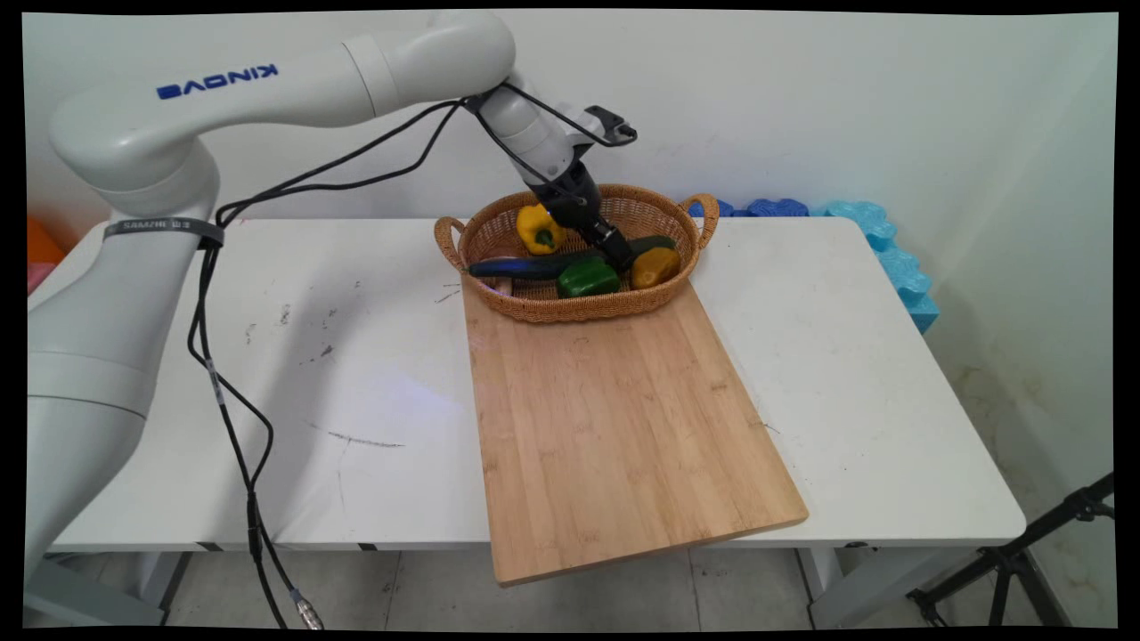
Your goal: Pick up the cucumber from the vegetable basket, then place the picked object on the cutting board
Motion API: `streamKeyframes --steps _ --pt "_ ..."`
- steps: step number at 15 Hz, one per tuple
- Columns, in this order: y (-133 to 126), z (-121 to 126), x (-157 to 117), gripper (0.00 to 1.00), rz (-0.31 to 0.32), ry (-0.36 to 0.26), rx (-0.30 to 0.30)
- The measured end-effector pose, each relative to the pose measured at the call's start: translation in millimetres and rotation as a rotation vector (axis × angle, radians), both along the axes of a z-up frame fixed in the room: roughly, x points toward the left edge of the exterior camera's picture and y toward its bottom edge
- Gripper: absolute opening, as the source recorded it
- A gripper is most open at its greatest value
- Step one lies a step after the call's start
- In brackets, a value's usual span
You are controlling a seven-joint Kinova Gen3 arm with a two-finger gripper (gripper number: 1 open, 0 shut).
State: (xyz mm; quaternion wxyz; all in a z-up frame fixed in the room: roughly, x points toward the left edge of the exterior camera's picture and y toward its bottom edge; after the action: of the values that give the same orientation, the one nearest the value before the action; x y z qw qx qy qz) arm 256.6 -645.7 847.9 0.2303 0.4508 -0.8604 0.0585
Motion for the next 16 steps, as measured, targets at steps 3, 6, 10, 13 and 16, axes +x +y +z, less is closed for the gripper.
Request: streamKeyframes --steps 3,6,10,13,16 --pt "-4.3 -6.5 -3.6 0.00 -0.010 0.001 -0.002" --pt "-7.0 -10.3 -6.4 0.00 -0.020 0.002 -0.006" --pt "-6.4 -12.7 -8.3 0.00 -0.028 0.004 -0.011" --pt "-2.9 -7.9 -9.0 0.00 -0.028 0.015 -0.015" --pt "2.9 14.8 -6.6 0.00 -0.030 0.032 -0.042"
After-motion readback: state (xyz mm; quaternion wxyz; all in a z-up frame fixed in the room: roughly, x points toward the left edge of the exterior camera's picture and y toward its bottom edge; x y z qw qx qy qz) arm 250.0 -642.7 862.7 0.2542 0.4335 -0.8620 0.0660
